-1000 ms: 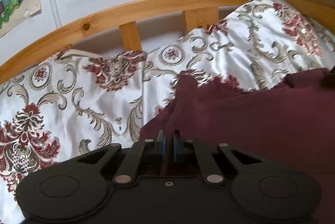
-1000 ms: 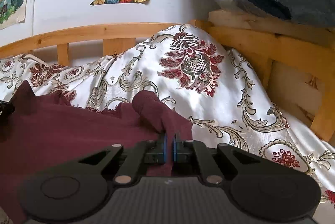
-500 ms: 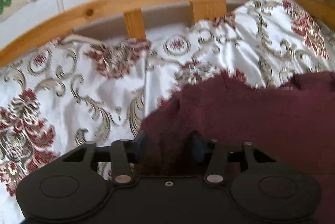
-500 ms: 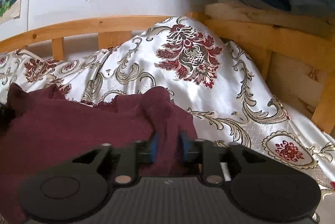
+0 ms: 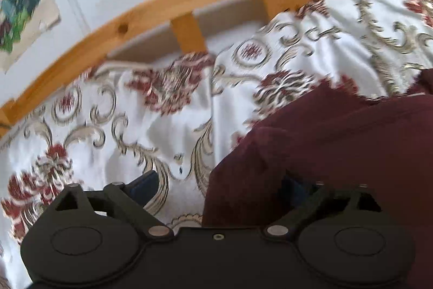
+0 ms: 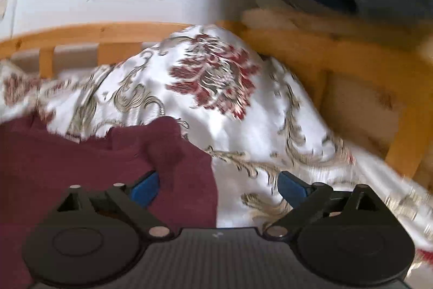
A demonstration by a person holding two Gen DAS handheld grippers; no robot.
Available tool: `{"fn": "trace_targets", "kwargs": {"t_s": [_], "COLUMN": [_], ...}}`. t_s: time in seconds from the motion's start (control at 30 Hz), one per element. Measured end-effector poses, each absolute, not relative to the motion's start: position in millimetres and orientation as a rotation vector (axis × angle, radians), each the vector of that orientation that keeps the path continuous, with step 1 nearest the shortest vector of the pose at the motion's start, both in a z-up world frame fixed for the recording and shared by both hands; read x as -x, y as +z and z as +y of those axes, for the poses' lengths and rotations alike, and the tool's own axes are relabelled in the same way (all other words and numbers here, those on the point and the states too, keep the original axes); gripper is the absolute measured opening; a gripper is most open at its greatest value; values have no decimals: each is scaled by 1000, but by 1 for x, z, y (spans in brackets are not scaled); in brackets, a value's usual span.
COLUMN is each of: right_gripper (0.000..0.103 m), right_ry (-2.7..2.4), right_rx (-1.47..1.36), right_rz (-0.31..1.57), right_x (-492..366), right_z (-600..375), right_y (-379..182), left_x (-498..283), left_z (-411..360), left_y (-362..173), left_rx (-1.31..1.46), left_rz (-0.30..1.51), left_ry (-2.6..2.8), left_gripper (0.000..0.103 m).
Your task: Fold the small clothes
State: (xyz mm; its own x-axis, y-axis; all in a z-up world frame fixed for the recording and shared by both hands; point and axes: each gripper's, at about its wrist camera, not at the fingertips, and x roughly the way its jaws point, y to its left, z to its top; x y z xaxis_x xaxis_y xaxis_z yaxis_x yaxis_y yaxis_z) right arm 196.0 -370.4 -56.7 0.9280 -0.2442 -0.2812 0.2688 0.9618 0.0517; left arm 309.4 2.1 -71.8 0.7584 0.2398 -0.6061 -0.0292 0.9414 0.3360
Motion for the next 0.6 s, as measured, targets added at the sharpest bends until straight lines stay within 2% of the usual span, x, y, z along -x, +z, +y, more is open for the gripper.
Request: {"fn": "trace_targets", "kwargs": {"t_s": [0.07, 0.17, 0.47, 0.6], "right_gripper": [103, 103, 103, 103], "right_ry": [-264, -258, -234, -310], "right_rx": [-166, -239, -282, -239], "right_rz": [290, 296, 245, 289], "right_x": [-194, -194, -189, -189], "right_z": [-382, -394, -398, -399], "right_y": [-58, -61, -56, -55], "left_x": [-312, -315, -320, -325], "left_z": [9, 17, 52, 62], "left_y": [-74, -75, -70, -72], "left_rx": [-286, -240, 45, 70], "left_rz": [710, 730, 774, 791], "left_ry": [155, 149, 120, 148], "left_gripper": [103, 103, 102, 102]}}
